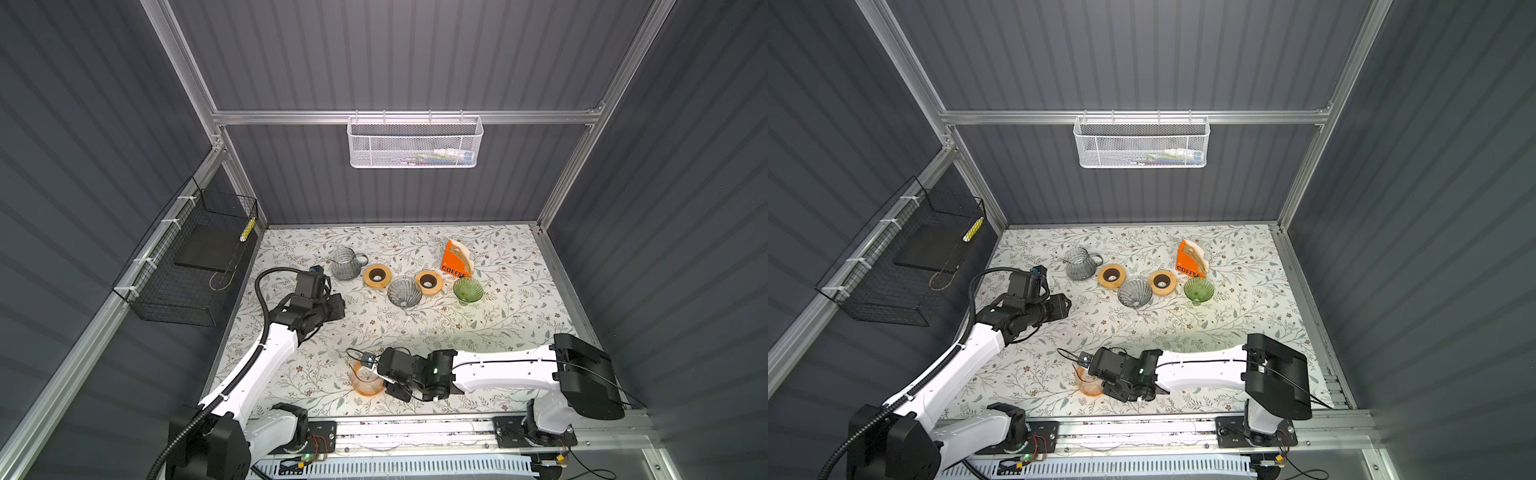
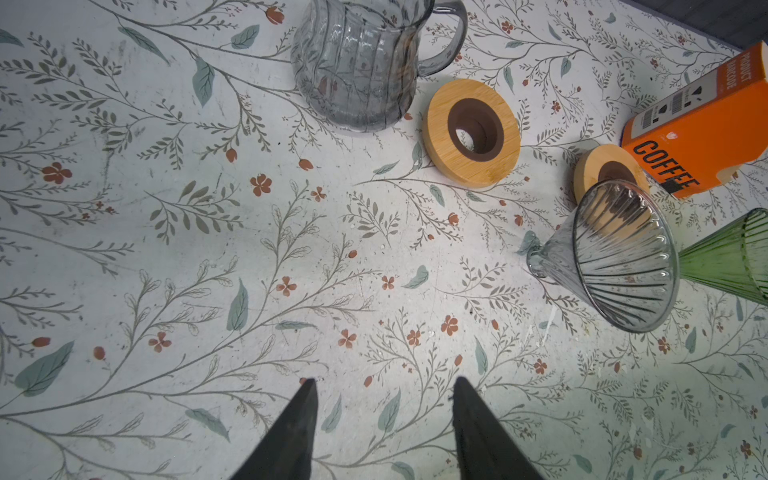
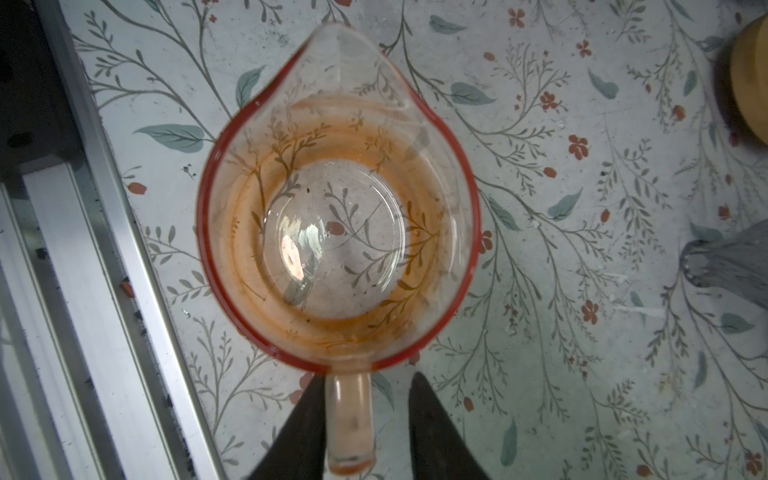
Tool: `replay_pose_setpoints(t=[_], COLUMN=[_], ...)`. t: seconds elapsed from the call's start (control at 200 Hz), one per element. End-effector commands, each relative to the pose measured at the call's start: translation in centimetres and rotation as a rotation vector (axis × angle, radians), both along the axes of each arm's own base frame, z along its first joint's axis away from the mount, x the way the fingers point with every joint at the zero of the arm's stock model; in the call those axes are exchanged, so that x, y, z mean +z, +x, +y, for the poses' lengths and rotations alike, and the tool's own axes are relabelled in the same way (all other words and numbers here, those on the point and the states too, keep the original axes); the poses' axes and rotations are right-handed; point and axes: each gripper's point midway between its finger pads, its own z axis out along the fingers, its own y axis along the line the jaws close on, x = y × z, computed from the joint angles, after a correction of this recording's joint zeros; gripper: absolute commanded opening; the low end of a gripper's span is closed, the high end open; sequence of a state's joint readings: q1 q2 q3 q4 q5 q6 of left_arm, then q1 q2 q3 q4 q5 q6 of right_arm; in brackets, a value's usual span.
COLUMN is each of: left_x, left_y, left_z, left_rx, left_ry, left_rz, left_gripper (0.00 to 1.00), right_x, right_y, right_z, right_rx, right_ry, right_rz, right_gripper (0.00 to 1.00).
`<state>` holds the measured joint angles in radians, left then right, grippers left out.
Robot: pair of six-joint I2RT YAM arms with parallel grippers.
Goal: Place the coffee filter in the dripper
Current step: 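Lower the pink pitcher onto the table and open the right gripper, then move the right gripper back to the bamboo stand beside the coffee box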
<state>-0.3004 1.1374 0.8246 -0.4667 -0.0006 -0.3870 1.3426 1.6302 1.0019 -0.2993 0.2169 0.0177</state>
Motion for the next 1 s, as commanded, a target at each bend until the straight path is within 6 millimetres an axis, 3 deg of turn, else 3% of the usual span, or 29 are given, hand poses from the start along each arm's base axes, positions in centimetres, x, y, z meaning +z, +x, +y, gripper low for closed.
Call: replay_pose_setpoints(t=[0.0,0.35,0.49,0.81,0.835,0.996], left_x=[0.2,0.5,0.8,2.4,2.5,3.5], left_y=[0.1,0.0,-0.2,0.4,0.6,1.5], left_z=[-0.1,-0.1,0.1,-0.3,-0.4,-1.4], left_rx=[0.001,0.001,0.001,-0.021,-0.025,-0.046], left_ry=[-0.001,-0.001,0.008,0.007,0.006,-0.03], left_rz=[-0.005,-0.011,-0.008,-0.023,-0.022,-0.03], left_gripper=[0.53,0.53,0.53,0.54,0.54,0.55], right_x=[-0.2,0.5,1.6,7.4,8.0,12.0], right_y=[0.9,1.3,0.9,1.6,2.8,5.0], right_z=[-0.5,-1.1,-1.2,-2.1,-2.6,-3.0], right_rx=[-0.031,-0.046,-0.056,-0.157,-0.197,-0.285], right_ry=[-0.018,-0.003,0.037,0.183,0.205,0.365], right_rz=[-0.029,-0.035,-0.013,-0.011,-0.011,0.004], right_gripper=[0.36,0.39,0.4,0.43,0.43,0.45])
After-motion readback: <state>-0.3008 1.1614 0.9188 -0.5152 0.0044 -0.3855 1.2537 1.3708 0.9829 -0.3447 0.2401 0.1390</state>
